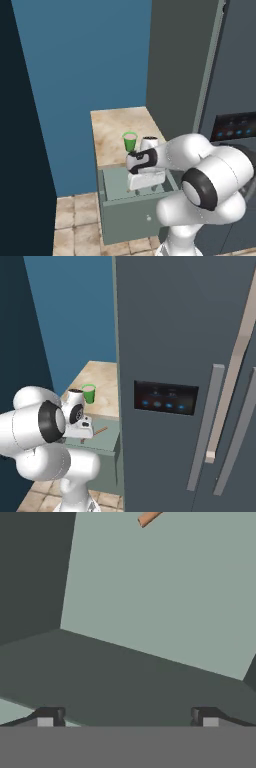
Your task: Pick up the straw from the left drawer and put it inside the smoothie cup.
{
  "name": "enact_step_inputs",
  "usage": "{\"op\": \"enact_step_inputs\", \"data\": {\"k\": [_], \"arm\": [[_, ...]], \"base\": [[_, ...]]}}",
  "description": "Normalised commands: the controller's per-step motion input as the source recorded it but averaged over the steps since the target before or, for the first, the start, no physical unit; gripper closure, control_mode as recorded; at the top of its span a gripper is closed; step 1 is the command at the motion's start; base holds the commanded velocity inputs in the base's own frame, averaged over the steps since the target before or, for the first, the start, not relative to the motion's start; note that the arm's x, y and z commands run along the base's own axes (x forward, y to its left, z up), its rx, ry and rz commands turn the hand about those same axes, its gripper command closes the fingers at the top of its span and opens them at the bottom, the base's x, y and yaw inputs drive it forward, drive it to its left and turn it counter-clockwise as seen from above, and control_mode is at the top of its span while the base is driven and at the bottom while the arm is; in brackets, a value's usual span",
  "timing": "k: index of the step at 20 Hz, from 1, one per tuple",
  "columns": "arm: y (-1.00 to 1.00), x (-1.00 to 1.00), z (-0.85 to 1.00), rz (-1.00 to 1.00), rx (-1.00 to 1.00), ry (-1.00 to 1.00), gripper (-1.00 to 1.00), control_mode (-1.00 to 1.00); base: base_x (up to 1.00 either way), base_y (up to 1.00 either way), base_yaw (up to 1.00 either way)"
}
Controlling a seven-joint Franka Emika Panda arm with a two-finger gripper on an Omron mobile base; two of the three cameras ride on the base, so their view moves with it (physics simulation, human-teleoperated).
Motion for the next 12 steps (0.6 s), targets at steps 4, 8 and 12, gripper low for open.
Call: {"op": "enact_step_inputs", "data": {"k": [4,8,12], "arm": [[0.07,0.03,-0.29,-0.08,0.00,-0.06,-1.00,-1.00],[0.10,0.00,-0.20,-0.05,0.00,-0.04,-1.00,-1.00],[0.03,-0.31,-0.17,-0.01,0.00,0.00,-1.00,-1.00]], "base": [[0.00,0.00,0.00],[0.00,0.00,0.00],[0.00,0.00,0.00]]}}
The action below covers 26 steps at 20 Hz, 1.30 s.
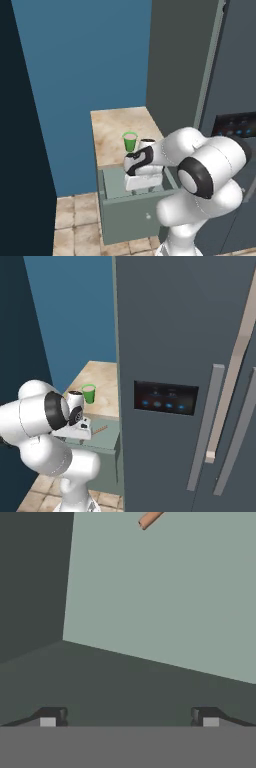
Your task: Pick up the straw from the left drawer and put it inside the smoothie cup.
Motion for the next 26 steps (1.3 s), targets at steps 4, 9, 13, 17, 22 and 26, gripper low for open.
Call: {"op": "enact_step_inputs", "data": {"k": [4,9,13,17,22,26], "arm": [[0.00,-0.66,-0.31,0.00,0.00,0.00,-1.00,-1.00],[0.00,-0.91,-0.37,0.00,0.01,0.01,-1.00,-1.00],[-0.03,-1.00,-0.01,-0.02,0.05,0.00,-1.00,-1.00],[-0.05,-0.56,0.58,-0.10,0.02,0.00,-1.00,-1.00],[-0.06,0.31,0.57,-0.13,0.00,0.00,-1.00,-1.00],[-0.15,0.32,0.08,-0.09,0.00,-0.09,-1.00,-1.00]], "base": [[0.00,0.00,0.00],[0.00,0.00,0.00],[0.00,0.00,0.00],[0.00,0.00,0.00],[0.00,0.00,0.00],[0.00,0.00,0.00]]}}
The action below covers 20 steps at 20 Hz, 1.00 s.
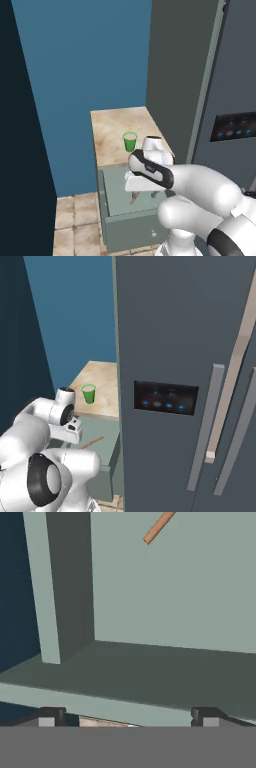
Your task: Pick up the straw from the left drawer and put it inside the smoothie cup.
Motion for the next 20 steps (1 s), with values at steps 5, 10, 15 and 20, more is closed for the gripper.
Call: {"op": "enact_step_inputs", "data": {"k": [5,10,15,20], "arm": [[-0.13,0.28,-0.04,-0.11,0.00,-0.20,-1.00,-1.00],[-0.02,0.24,-0.26,-0.19,-0.04,-0.14,-1.00,-1.00],[-0.06,0.14,-0.72,-0.21,-0.11,-0.03,-1.00,-1.00],[-0.20,0.04,-0.62,-0.21,-0.06,0.00,-1.00,-1.00]], "base": [[0.00,0.00,0.00],[0.00,0.00,0.00],[0.00,0.00,0.00],[0.00,0.00,0.00]]}}
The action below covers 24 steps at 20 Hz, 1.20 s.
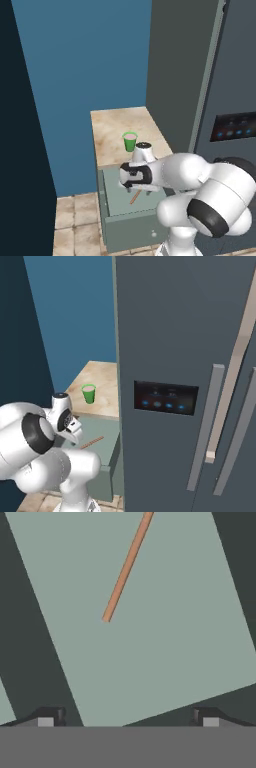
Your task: Pick up the straw from the left drawer and put it inside the smoothie cup.
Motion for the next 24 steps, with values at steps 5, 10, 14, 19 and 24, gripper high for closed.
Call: {"op": "enact_step_inputs", "data": {"k": [5,10,14,19,24], "arm": [[-0.37,0.01,-0.13,-0.20,0.00,0.00,-1.00,-1.00],[-0.46,0.04,-0.15,-0.11,0.00,0.01,-1.00,-1.00],[-0.12,0.04,-0.28,-0.05,0.00,0.00,-1.00,-1.00],[0.01,0.10,-0.35,0.00,0.00,0.00,-1.00,-1.00],[0.01,0.00,-0.21,0.00,0.00,-0.09,-1.00,-1.00]], "base": [[0.00,0.00,0.00],[0.00,0.00,0.00],[0.00,0.00,0.00],[0.00,0.00,0.00],[0.00,0.00,0.00]]}}
